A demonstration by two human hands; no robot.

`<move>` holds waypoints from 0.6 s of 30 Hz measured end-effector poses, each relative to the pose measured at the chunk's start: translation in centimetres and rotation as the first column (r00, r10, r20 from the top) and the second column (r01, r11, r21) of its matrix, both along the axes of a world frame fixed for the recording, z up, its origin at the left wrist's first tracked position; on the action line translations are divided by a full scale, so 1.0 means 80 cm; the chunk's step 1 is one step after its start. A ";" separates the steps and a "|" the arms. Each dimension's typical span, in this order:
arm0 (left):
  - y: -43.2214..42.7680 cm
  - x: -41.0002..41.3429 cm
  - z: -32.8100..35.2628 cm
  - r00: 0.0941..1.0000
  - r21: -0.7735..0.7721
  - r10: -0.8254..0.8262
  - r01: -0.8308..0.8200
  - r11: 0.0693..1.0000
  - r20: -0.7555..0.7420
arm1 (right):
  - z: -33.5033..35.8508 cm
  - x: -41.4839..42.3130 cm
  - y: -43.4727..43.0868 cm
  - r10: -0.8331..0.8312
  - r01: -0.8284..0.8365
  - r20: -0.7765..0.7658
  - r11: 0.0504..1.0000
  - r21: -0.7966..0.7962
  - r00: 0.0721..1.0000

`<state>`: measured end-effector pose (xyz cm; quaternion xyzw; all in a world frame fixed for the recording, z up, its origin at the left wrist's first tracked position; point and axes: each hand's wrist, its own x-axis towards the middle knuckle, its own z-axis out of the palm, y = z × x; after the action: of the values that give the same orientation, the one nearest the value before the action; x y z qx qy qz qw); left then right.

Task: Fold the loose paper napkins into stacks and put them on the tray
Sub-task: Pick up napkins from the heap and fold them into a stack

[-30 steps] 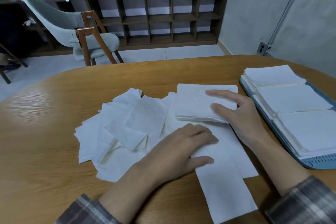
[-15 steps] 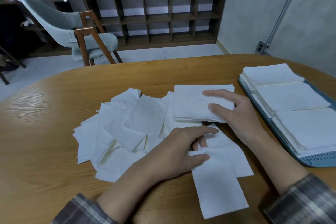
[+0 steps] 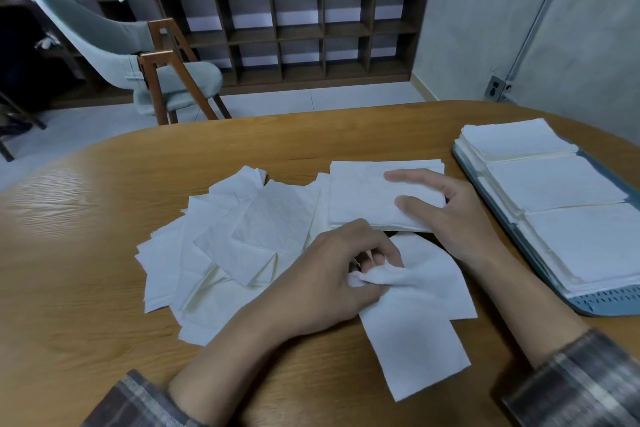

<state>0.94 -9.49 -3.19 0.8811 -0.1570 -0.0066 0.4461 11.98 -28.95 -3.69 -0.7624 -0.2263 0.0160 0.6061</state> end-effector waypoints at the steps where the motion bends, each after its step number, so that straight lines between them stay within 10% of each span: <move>1: 0.001 0.000 0.002 1.000 -0.024 0.003 -0.003 1.000 -0.005 | 0.001 -0.001 0.000 -0.001 0.001 -0.007 1.000 -0.004 1.000; 11: 0.021 0.004 0.018 0.995 -0.284 0.075 -0.089 0.955 -0.059 | 0.002 0.000 0.001 0.023 -0.008 -0.133 0.994 0.112 0.991; 18: 0.026 0.007 0.025 0.946 -0.661 0.284 -0.312 0.683 -0.154 | 0.006 -0.008 0.003 0.287 -0.118 -0.361 0.898 0.423 0.887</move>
<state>1.46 -7.41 -1.19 0.6712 0.0055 0.1062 0.7336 11.38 -28.74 -3.22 -0.5769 -0.1708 0.1965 0.7742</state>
